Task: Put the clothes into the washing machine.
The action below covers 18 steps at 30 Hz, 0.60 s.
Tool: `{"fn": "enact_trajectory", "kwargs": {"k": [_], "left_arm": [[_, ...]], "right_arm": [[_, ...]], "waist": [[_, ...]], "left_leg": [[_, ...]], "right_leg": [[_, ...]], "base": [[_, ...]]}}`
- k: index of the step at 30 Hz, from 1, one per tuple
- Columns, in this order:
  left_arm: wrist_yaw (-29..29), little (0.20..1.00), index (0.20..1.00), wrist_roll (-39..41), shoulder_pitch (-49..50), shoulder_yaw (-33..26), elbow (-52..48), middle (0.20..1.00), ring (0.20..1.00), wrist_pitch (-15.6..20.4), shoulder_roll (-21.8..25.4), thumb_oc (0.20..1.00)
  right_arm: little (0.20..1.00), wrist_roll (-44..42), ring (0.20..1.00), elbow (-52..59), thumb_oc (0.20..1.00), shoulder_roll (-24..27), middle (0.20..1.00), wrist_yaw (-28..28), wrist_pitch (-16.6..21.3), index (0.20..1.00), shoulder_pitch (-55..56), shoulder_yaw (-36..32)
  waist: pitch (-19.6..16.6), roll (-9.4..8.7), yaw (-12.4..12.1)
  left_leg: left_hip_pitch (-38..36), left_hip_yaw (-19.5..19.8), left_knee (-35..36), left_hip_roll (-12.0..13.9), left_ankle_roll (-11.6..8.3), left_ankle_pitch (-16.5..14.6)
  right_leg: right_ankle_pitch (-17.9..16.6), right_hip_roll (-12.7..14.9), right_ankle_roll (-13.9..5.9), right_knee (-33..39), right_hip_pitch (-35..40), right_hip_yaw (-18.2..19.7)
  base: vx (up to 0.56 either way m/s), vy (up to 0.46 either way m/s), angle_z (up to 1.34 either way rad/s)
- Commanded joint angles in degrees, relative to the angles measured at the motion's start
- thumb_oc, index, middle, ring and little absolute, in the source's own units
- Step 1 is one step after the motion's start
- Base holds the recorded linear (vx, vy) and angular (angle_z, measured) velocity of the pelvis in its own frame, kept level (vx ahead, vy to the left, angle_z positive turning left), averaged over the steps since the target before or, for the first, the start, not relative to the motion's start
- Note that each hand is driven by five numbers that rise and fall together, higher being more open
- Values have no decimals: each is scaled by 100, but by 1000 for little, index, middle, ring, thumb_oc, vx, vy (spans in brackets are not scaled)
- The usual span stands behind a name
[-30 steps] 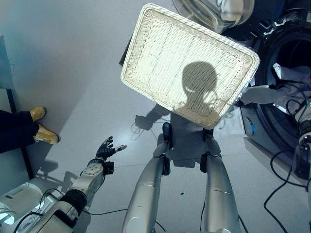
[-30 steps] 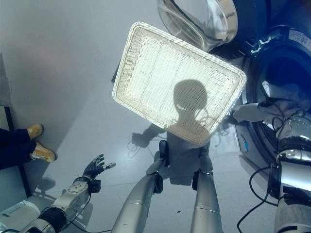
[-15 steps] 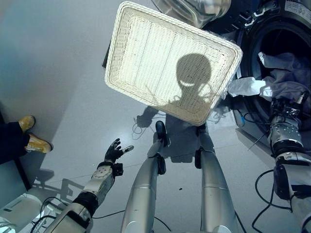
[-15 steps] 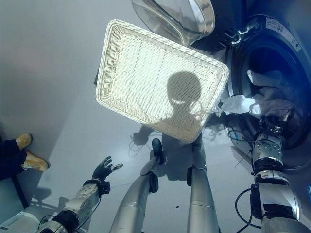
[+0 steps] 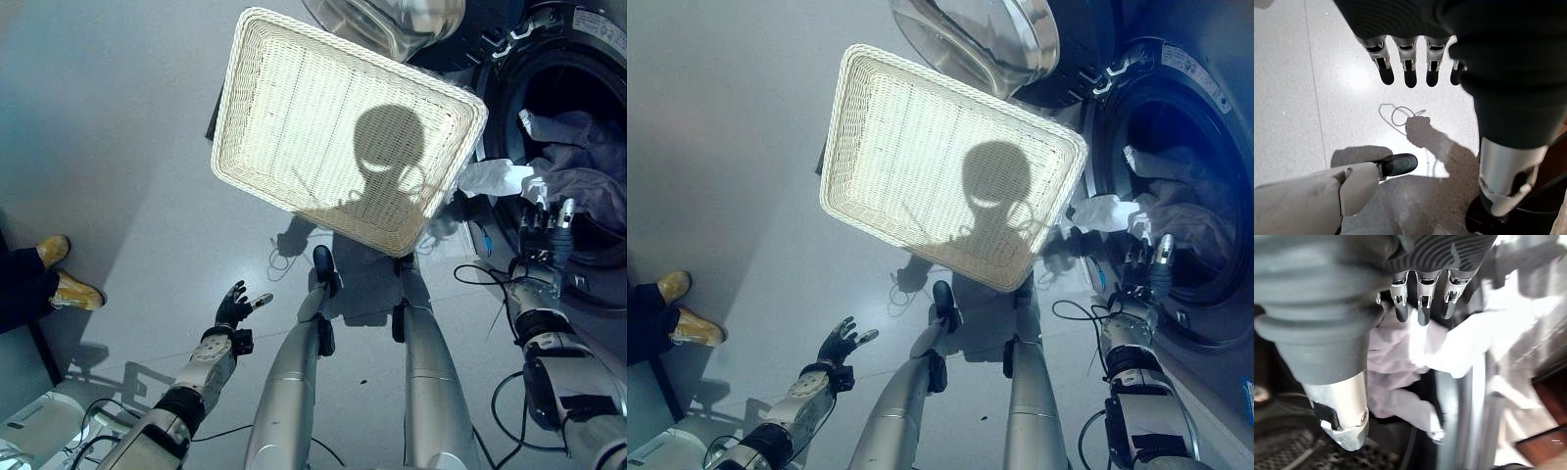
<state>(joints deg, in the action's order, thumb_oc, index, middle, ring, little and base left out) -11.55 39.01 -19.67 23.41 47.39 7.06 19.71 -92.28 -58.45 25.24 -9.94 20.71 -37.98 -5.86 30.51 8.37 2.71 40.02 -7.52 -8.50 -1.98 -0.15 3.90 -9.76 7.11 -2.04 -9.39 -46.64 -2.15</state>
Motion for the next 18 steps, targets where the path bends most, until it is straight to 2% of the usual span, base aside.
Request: {"fn": "enact_trajectory", "kwargs": {"k": [1, 2, 3, 11, 15, 17, 18], "left_arm": [[-133, 1000, 1000, -228, 35, -113, 306, 1000, 1000, 116, -81, 1000], [-145, 1000, 1000, -236, 30, -112, 308, 1000, 1000, 111, -95, 1000], [-163, 1000, 1000, -250, 36, -132, 298, 1000, 1000, 86, -128, 1000], [-185, 1000, 1000, -259, 59, -130, 475, 1000, 1000, 191, -312, 1000], [-187, 1000, 1000, -266, 31, -132, 525, 1000, 1000, 218, -367, 1000], [-179, 1000, 1000, -283, -56, -113, 545, 1000, 1000, 189, -391, 1000], [-171, 1000, 1000, -284, -76, -109, 555, 1000, 1000, 179, -392, 1000]], "right_arm": [[1000, 845, 1000, -94, 1000, 51, 1000, 84, -50, 1000, 342, 268], [1000, 1234, 1000, -124, 1000, 41, 1000, 154, -45, 1000, 330, 359], [1000, 1942, 1000, -61, 1000, -7, 1000, 461, 112, 1000, 319, 570], [1000, 2185, 1000, 40, 1000, -174, 1000, 524, 110, 1000, 350, 827], [1000, 2338, 1000, -7, 1000, -221, 1000, 456, -148, 1000, 299, 915], [1000, 2470, 1000, -177, 1000, -191, 1000, 279, -645, 1000, 150, 1020], [1000, 2411, 1000, -220, 1000, -182, 1000, 239, -747, 1000, 110, 1032]], "waist": [[-72, 410, 28], [-72, 418, 17], [-72, 443, 1], [-72, 485, -15], [-72, 506, -31], [-72, 547, -77], [-72, 556, -88]], "left_leg": [[-73, -100, 584, -113, -229, 326], [-80, -97, 603, -113, -229, 340], [-87, -105, 639, -111, -233, 374], [-148, -121, 727, -116, -255, 424], [-118, -123, 718, -125, -255, 444], [-50, -108, 678, -143, -259, 457], [-39, -106, 668, -146, -261, 458]], "right_leg": [[774, -590, -134, -384, 205, -245], [763, -579, -141, -372, 212, -244], [746, -557, -151, -350, 218, -249], [742, -494, -176, -280, 282, -284], [747, -482, -176, -300, 257, -288], [767, -452, -174, -351, 198, -324], [774, -447, -172, -368, 184, -330]], "base": [[-26, 37, -1], [-44, 59, 0], [-44, 57, 1], [-14, 46, -1], [-1, 10, 0], [0, 0, 0], [14, -20, 4]]}}
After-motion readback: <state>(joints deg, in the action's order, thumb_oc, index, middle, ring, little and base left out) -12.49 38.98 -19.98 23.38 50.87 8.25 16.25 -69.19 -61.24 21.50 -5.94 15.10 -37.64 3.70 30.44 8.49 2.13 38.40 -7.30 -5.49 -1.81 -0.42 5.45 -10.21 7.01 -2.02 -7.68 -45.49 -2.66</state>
